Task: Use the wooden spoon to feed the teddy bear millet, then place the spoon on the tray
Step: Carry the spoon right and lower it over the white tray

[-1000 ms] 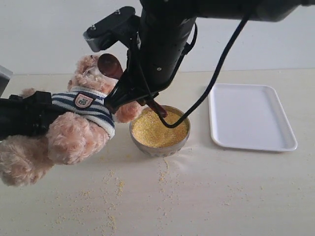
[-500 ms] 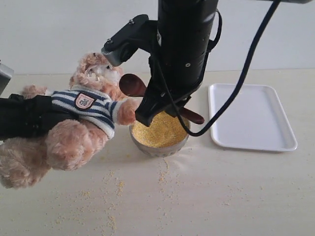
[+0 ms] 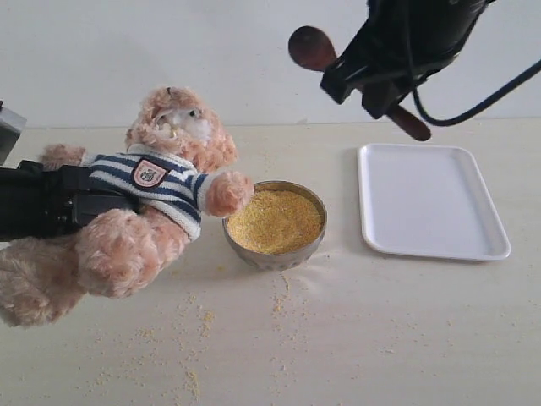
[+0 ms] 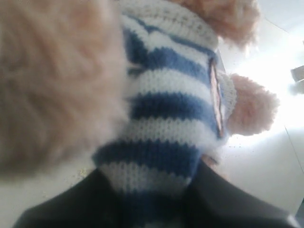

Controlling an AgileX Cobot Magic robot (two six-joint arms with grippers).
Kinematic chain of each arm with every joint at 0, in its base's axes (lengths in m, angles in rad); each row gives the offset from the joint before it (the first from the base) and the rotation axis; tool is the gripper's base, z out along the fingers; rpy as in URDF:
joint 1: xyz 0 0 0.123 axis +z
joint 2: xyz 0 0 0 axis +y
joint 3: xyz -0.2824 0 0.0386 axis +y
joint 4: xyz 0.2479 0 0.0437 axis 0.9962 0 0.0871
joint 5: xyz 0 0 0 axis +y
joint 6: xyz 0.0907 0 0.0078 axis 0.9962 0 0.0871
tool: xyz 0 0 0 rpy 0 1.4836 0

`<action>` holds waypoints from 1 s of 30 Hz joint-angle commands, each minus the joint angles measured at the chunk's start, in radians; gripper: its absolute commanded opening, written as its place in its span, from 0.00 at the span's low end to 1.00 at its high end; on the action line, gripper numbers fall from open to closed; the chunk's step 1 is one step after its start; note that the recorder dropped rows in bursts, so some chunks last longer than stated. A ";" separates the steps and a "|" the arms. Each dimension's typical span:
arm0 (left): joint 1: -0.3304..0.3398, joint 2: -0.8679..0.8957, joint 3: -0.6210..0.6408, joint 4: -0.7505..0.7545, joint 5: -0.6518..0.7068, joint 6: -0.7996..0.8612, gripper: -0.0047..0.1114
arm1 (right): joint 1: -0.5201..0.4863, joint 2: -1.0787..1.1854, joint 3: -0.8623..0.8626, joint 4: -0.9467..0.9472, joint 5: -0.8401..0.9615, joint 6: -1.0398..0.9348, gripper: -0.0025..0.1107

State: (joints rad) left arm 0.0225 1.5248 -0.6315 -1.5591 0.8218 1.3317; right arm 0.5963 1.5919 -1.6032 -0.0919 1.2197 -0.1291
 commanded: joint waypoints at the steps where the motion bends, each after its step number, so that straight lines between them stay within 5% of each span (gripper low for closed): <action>1: -0.008 -0.012 0.002 -0.032 -0.002 0.008 0.08 | -0.117 -0.023 -0.002 0.069 0.001 -0.014 0.02; 12: -0.008 -0.012 0.002 -0.058 -0.049 0.008 0.08 | -0.370 -0.023 0.168 0.170 0.001 -0.062 0.02; 30: -0.008 -0.012 0.002 -0.082 -0.038 0.008 0.08 | -0.398 0.024 0.476 0.177 -0.590 -0.090 0.02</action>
State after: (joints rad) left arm 0.0225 1.5248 -0.6315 -1.6134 0.7641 1.3356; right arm 0.2058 1.5918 -1.1426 0.0849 0.7047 -0.2094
